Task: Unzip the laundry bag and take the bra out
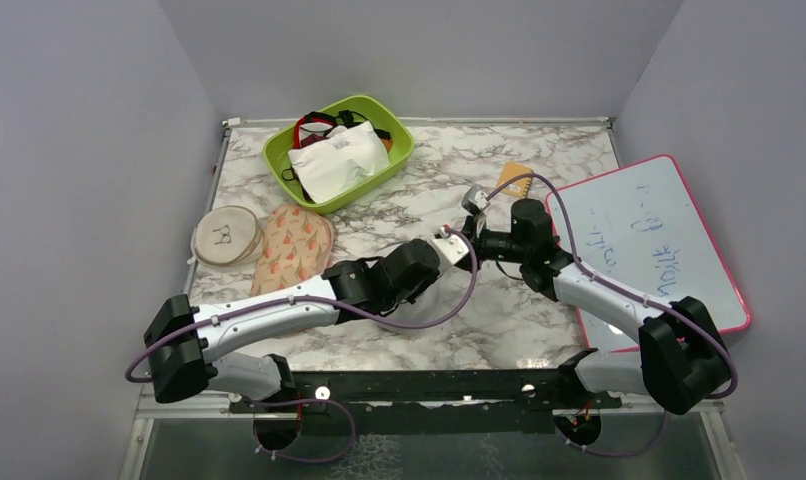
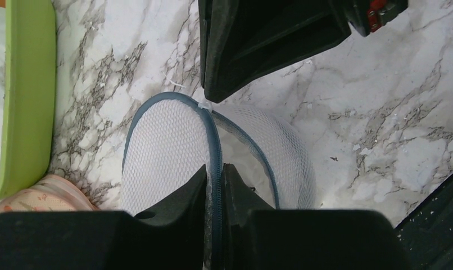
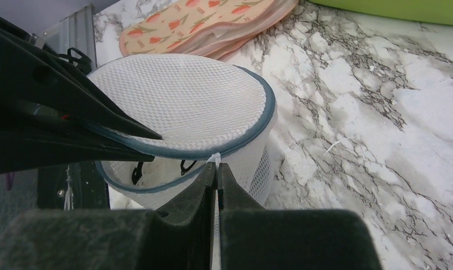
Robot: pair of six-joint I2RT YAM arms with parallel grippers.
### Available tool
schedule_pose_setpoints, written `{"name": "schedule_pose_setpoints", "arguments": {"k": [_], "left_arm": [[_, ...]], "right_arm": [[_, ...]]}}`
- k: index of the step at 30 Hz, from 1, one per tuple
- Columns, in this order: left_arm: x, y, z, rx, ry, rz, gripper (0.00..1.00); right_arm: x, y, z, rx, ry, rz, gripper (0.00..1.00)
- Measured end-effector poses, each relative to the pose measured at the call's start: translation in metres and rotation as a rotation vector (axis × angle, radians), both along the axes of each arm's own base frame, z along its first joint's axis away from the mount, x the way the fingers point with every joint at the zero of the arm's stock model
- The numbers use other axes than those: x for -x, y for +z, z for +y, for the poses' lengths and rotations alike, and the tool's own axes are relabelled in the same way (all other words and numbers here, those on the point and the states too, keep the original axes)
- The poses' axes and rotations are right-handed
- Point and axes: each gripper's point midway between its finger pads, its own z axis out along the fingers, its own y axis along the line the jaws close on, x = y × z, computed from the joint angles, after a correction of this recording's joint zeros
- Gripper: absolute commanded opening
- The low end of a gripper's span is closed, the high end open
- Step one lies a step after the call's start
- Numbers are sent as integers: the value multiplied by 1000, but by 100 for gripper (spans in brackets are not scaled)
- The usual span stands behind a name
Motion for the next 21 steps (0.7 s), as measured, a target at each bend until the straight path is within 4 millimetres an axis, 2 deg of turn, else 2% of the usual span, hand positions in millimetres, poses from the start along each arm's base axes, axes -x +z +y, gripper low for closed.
{"name": "schedule_pose_setpoints", "arguments": {"k": [4,7,14,21], "left_arm": [[5,14,1,23,-30,-31,5],[9,30,7,76,-56,-68,0],[18,68,15,213,-110,-157,0],[17,79,10,258,-121,-178,0]], "right_arm": [[1,0,1,1,3,-2,1],[1,0,1,2,4,-3,1],[-2,-2,2,9,7,-10,1],[-11,-8,7,22,14,-2,1]]}}
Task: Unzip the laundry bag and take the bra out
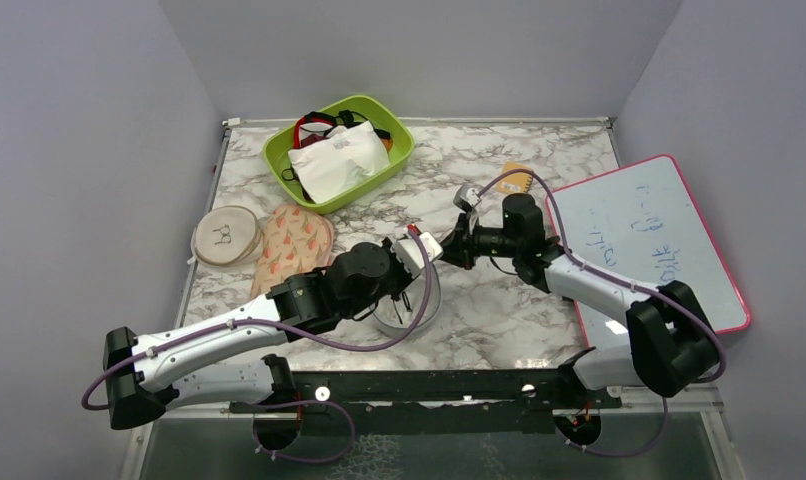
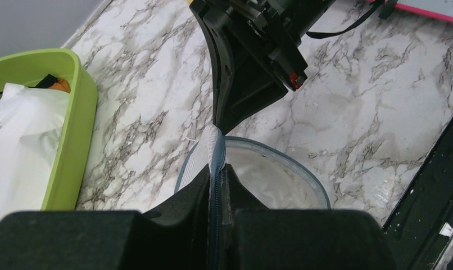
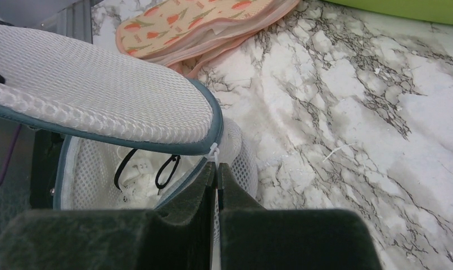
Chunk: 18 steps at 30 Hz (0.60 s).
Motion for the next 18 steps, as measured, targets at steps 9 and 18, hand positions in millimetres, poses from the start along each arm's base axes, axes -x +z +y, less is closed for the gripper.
{"name": "schedule_pose_setpoints", "arguments": {"k": [9,18], "left_arm": [[-3,12,-5,55,6,-19,0],[-7,1,16,35,97,-8,31]], "right_arm": [[-4,-1,5,-11,10,5,1],[-2,7,2,-12,7,-20,1]]}}
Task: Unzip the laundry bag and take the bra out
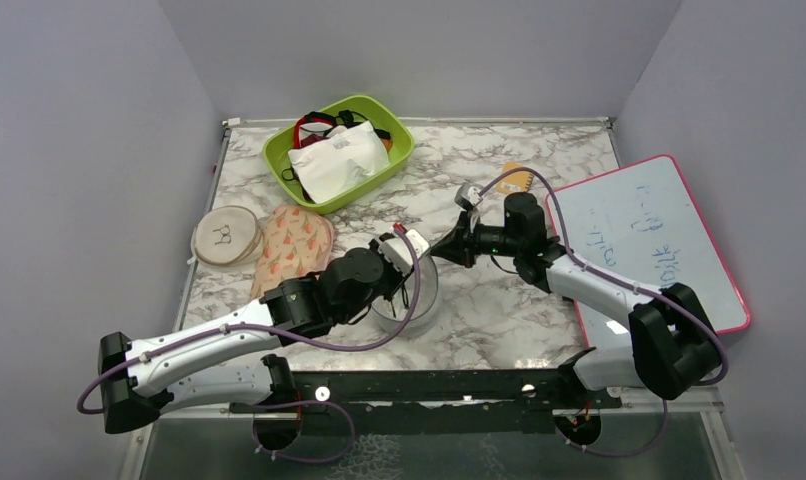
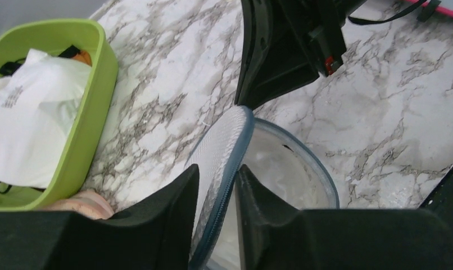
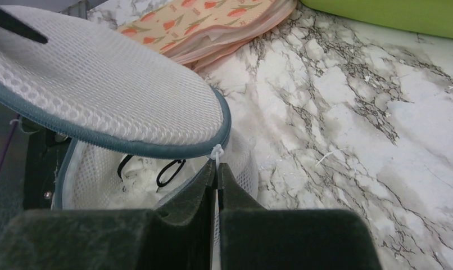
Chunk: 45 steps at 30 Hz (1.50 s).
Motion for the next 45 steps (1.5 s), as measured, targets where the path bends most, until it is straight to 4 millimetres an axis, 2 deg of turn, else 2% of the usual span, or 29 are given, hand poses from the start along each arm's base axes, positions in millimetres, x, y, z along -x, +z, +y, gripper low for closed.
{"name": "schedule_pose_setpoints", "arguments": {"k": [4,7,20,26,30,33,38,45], "left_arm": [[-1,-15,13,-49,47,23,48],[-1,-22,18,-77,66,36,53],[-24,-54,-10,-294,108,72,54],[-34,-63,-17,-367,122,61,36],[-34,-67,-16,-395,119,59,16],[-34,-65,-15,-401,112,52,4],[-31,-51,-12,-385,76,29,0],[-14,-10,-10,-263,-25,-12,0]], "right_arm": [[1,-4,-1,14,2,3,1],[2,-5,-2,22,4,7,1],[4,-7,-3,30,6,17,1],[4,-7,-3,30,6,18,1],[4,-7,-3,29,6,17,1],[4,-7,-3,29,6,17,1],[4,-5,-2,23,8,11,1],[4,-1,0,13,20,1,1]]}}
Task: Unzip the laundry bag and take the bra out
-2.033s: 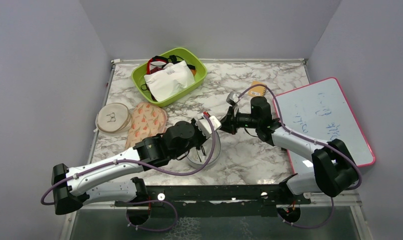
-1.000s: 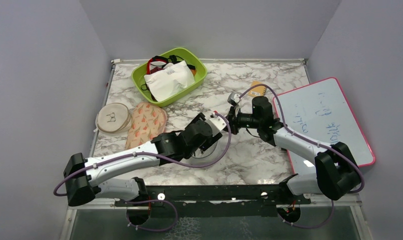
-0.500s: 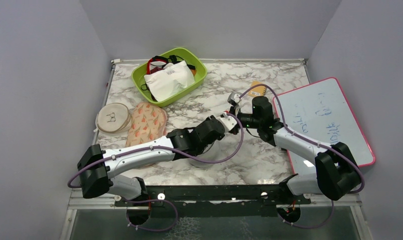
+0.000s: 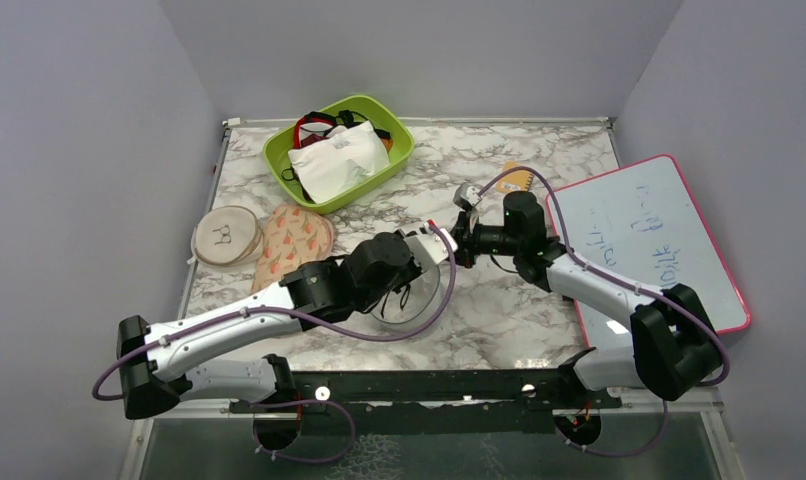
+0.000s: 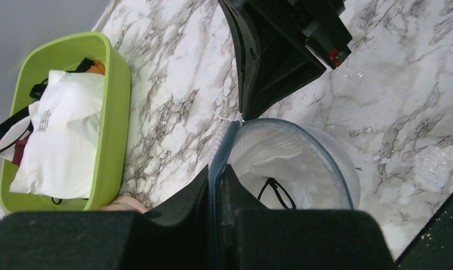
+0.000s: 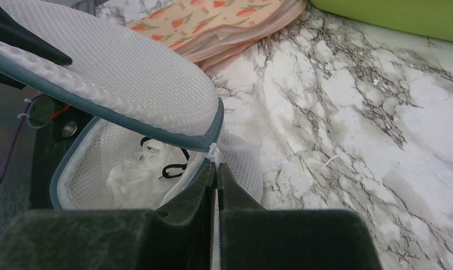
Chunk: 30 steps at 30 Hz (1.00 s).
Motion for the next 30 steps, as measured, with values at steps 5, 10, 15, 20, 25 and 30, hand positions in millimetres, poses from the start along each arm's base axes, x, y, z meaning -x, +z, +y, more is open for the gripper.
{"name": "schedule_pose_setpoints", "arguments": {"k": [5,10,15,20,25,30], "left_arm": [[11,21,3,61,-77,-32,0],[15,33,1,94,-123,-60,0],[17,40,-3,114,-158,-82,0],[18,43,-6,116,-180,-94,0],[18,47,-10,130,-193,-102,0],[19,51,-13,165,-195,-108,0]], "right_arm": [[-1,8,5,-17,29,-12,1],[2,6,11,-25,75,7,1],[2,6,16,-36,123,10,1],[1,3,23,-46,177,10,1],[3,1,27,-59,231,-4,1],[5,3,31,-75,283,-27,6]]}}
